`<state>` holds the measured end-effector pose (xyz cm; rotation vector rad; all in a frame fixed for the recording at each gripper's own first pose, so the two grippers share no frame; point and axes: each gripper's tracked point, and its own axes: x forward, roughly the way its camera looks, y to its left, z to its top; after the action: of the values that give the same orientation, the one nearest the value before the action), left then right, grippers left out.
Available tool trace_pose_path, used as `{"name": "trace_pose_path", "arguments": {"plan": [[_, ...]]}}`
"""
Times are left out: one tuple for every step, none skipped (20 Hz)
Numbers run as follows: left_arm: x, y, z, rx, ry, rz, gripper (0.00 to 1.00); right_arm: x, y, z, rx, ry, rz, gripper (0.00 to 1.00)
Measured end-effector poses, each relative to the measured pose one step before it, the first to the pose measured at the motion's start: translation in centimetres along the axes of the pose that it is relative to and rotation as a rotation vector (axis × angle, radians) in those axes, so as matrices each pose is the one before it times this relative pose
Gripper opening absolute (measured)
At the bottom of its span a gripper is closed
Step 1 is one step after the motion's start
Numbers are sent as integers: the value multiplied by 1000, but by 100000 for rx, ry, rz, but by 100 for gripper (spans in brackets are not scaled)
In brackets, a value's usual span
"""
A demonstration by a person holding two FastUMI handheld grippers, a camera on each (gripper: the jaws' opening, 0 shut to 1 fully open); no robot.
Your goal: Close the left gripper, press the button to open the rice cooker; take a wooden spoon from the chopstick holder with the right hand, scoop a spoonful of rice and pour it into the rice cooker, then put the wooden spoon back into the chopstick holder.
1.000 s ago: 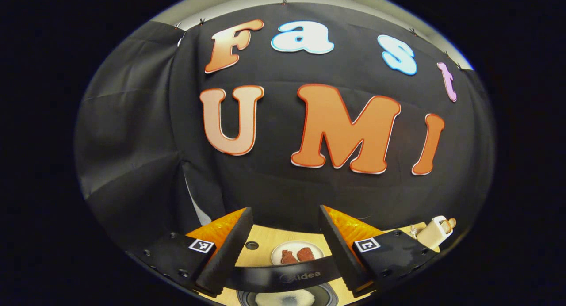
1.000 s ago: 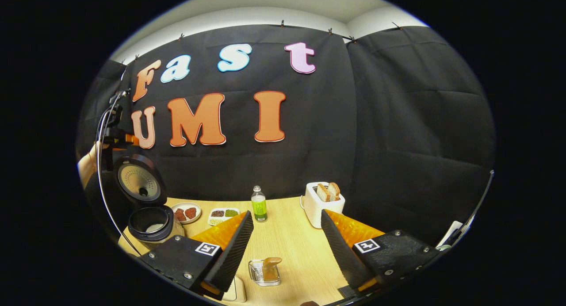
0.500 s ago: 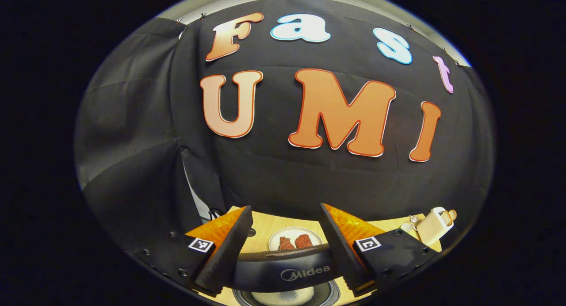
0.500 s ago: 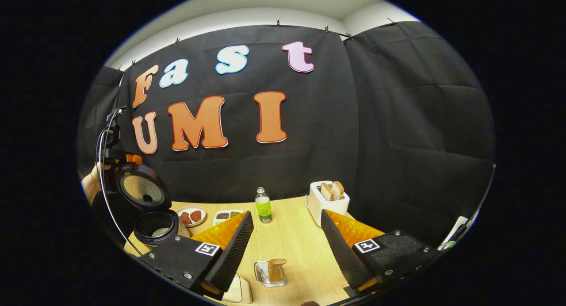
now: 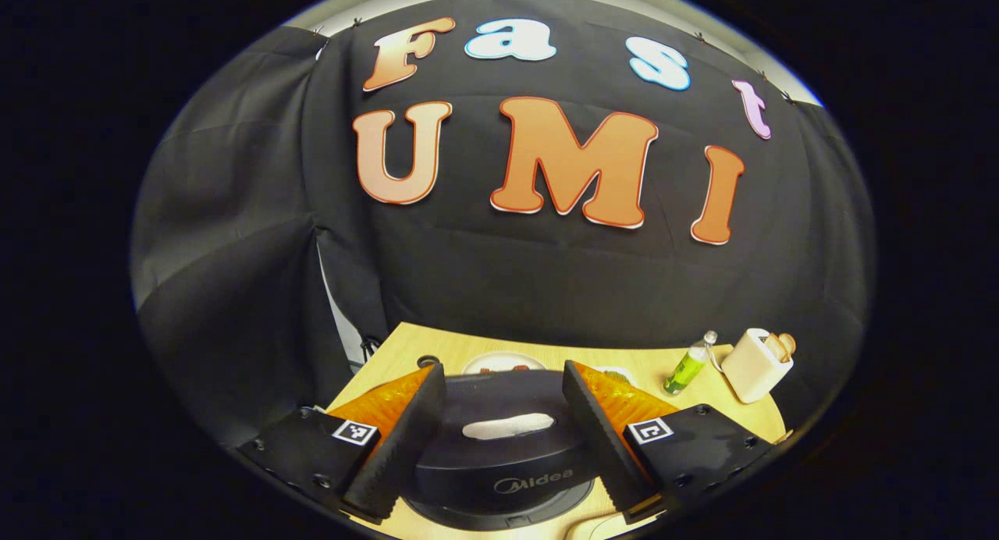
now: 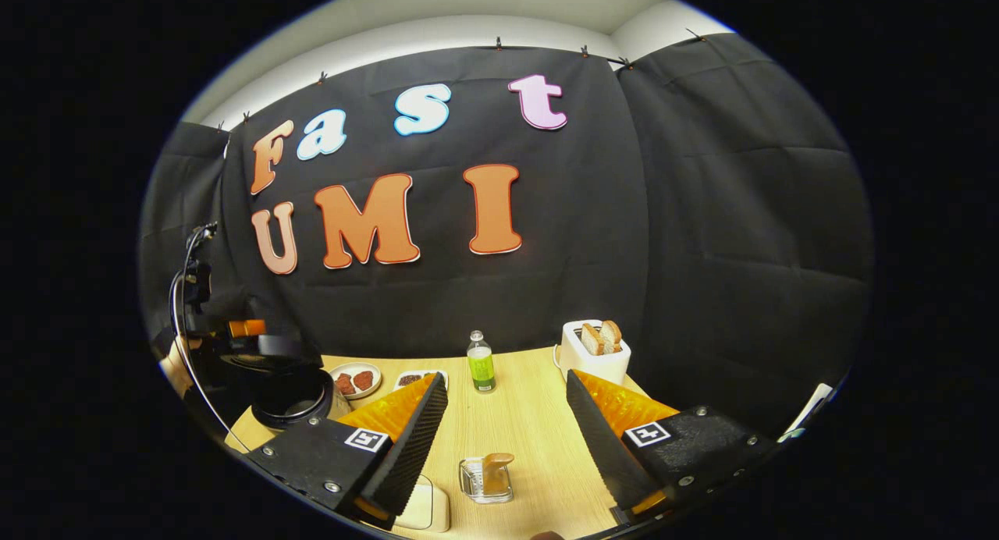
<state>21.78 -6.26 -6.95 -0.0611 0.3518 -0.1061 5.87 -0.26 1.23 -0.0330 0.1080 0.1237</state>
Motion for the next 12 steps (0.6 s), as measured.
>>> {"name": "trace_pose_path", "arguments": {"plan": [[-385,-35,-1431,396,390,938,99,-216,72,-54,-11,368,790,95],[-321,-18,-1332,88,152,1253,100,-153,38,-131,216,362,933,95],[-487,8,-1081,615,145,861,100,-224,95,-101,245,335,779,95],[-238,-15,-722,631,-1238,690,99,-133,104,-99,-45,234,710,95],[-212,45,-843,1088,-1317,910,99,-217,-44,-111,-168,134,399,95],[-142,50,-634,727,-1411,685,100,-163,-83,-239,-210,244,353,95],[-304,-66,-789,485,-1245,463,99,-183,-33,-126,-114,219,436,95],[9,-104,-660,805,-854,380,100,-120,-35,-121,20,136,368,95],[-50,-36,-942,1200,485,620,100,-166,-49,-215,4,459,335,95],[-14,-170,-704,1117,1049,616,99,-153,-160,-396,62,577,318,95],[9,13,-862,744,1262,608,99,-129,-120,-202,192,537,45,95],[4,-48,-752,147,1002,569,99,-166,-250,-210,229,423,94,95]]}}
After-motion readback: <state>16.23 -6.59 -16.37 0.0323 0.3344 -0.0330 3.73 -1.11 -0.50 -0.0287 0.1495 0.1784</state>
